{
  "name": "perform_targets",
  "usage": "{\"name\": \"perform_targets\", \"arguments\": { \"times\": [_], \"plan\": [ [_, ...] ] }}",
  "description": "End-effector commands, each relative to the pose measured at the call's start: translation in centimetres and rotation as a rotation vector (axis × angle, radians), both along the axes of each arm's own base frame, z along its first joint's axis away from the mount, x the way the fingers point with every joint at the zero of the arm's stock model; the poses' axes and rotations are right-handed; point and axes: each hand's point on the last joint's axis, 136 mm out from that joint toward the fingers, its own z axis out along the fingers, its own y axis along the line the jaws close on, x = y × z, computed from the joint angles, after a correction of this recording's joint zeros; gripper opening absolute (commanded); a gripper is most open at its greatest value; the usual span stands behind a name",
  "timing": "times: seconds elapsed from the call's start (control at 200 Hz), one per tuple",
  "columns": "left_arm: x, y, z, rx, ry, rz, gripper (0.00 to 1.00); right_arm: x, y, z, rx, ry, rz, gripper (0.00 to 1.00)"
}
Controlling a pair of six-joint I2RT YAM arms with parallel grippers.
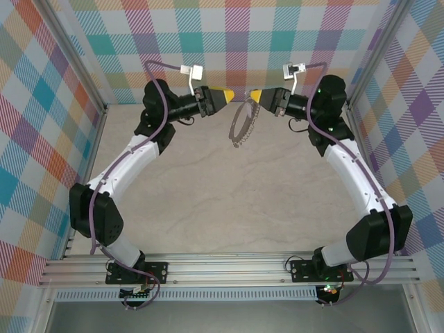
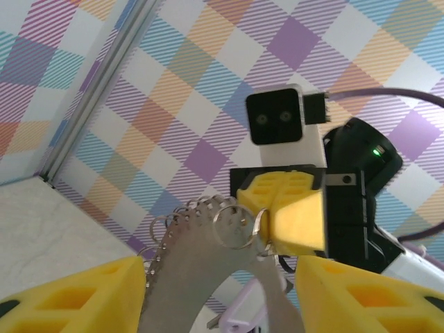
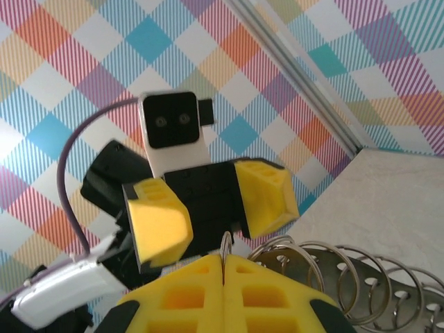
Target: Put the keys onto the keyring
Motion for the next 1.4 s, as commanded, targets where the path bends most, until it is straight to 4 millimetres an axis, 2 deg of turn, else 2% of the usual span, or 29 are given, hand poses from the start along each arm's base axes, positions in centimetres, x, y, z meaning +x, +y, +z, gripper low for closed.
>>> {"name": "perform_targets", "arguments": {
  "times": [0.0,0.205,0.44,0.66,0.89,1.394],
  "plan": [
    [-1.1,0.5,1.6,0.053,-0.084,-0.052,0.58,-1.2,0.7,-0.2,-0.048,-0.039,0.138,0.0],
    [-0.7,0.1,1.4,0.121,-0.075,-0.131,0.49,0.1,1.4,-1.3,-0.065,-0.009,0.215,0.0],
    [0.9,-0.2,0.3,0.16,-0.053,-0.134,0.48,1.9,2.0,-1.7,-0.034,0.03,0.241,0.0],
    [1.7,-0.6,-0.7,0.169,-0.021,-0.151,0.42,2.1,2.0,-2.1,-0.028,0.04,0.238,0.0],
    [2.4,-0.9,-1.6,0.171,0.004,-0.156,0.4,2.3,2.0,-2.1,-0.024,0.038,0.235,0.0],
    [2.2,-1.9,-2.3,0.165,0.018,-0.193,0.33,3.0,2.3,-2.7,-0.015,0.058,0.229,0.0]
  ]
}}
